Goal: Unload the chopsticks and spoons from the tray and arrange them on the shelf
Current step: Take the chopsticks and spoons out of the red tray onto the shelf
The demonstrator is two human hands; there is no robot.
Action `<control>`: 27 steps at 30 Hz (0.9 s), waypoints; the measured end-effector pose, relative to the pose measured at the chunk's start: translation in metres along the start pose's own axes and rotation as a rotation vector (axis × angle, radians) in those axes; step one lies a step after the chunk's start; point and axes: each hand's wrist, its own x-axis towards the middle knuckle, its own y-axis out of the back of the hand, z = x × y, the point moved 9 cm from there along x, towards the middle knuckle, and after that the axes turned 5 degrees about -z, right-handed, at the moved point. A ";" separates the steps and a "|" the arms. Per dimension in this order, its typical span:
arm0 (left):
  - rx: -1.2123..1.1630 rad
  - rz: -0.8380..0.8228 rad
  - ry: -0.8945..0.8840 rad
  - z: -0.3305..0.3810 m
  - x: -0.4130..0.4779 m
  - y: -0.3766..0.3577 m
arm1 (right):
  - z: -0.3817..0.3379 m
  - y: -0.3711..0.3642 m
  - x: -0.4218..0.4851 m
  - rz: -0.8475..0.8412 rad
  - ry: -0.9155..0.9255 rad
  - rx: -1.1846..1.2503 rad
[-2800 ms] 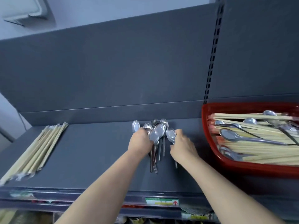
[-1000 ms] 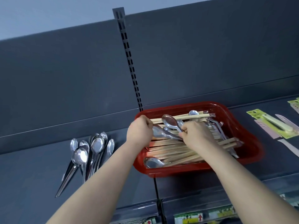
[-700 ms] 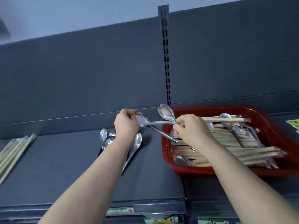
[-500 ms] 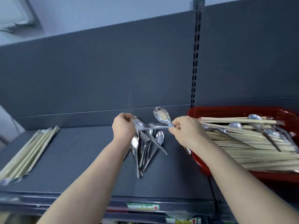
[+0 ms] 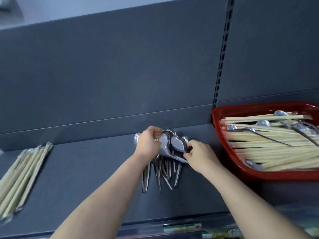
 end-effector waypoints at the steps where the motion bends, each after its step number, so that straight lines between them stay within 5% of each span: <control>1: 0.023 0.001 -0.006 0.000 0.001 0.001 | -0.001 0.000 0.000 0.016 0.002 -0.020; 14: 0.299 -0.023 -0.227 0.065 -0.011 -0.012 | -0.019 0.052 -0.022 0.250 0.140 -0.385; 20: 0.300 -0.077 -0.358 0.133 -0.013 -0.062 | 0.033 0.121 -0.044 0.422 0.103 -0.357; 27: 0.380 -0.208 -0.438 0.198 -0.020 -0.145 | 0.134 0.169 -0.052 0.354 -0.067 -0.361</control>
